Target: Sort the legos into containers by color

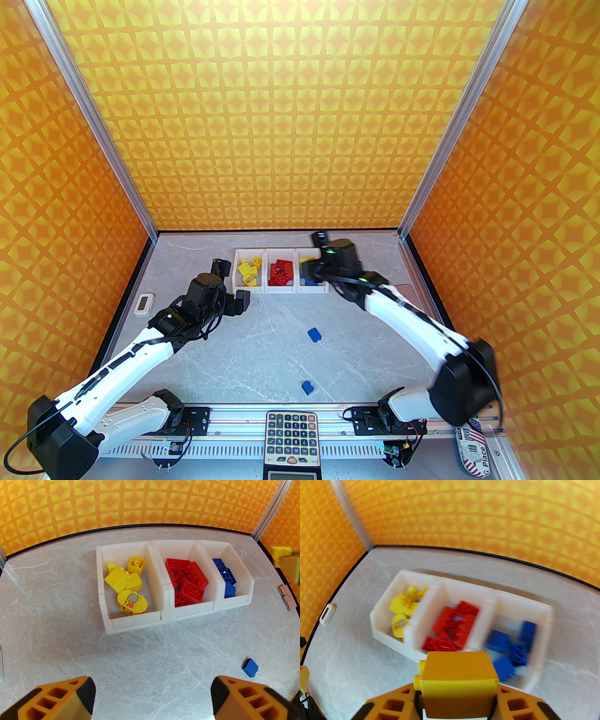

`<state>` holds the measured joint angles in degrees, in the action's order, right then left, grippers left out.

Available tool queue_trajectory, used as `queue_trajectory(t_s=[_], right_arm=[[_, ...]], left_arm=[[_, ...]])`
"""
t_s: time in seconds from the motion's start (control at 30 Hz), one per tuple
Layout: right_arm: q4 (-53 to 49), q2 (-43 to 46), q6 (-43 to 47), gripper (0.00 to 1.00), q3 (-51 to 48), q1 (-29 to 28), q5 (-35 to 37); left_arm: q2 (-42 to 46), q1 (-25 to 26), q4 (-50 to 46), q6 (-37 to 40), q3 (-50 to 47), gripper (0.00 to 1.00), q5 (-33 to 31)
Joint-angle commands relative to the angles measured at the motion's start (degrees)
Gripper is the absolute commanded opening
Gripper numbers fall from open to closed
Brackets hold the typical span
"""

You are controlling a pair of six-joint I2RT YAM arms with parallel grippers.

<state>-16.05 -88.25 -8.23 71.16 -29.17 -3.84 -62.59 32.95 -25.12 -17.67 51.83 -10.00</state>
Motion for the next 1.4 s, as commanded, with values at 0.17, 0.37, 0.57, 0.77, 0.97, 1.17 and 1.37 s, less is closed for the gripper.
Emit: queue_trajectory(t_s=[0.17, 0.37, 0.57, 0.77, 0.97, 1.17, 1.37], right_arm=[[0.37, -17.71, 0.25, 0.27, 16.80, -7.13, 2.81], [-0.82, -29.23, -2.74, 0.27, 28.41, -7.75, 0.77], [-2.58, -36.99, -3.14, 0.27, 36.50, -7.75, -0.92], [-5.06, -42.03, -3.27, 0.30, 42.32, -7.75, -1.46], [-6.11, -43.05, -4.16, 0.37, 44.02, -7.75, 0.71], [-7.90, -42.62, -4.30, 0.58, 44.96, -7.75, 2.18], [-9.30, -40.94, -3.24, 0.65, 45.26, -7.75, 3.07]], left_arm=[[-0.34, -0.39, -0.47, -0.26, -0.57, 0.86, 1.01], [-0.09, -0.45, -0.78, 0.01, -0.56, 0.86, 0.95], [0.87, -0.52, -1.03, 0.18, -0.86, 0.86, 0.90], [1.64, -0.52, -1.31, 0.19, -1.02, 0.86, 0.92], [2.31, -0.69, -1.21, 0.27, -1.65, 0.86, 0.95], [2.32, -0.90, -1.23, 0.37, -1.60, 0.86, 0.97], [2.67, -0.94, -1.07, 0.53, -1.58, 0.86, 0.94]])
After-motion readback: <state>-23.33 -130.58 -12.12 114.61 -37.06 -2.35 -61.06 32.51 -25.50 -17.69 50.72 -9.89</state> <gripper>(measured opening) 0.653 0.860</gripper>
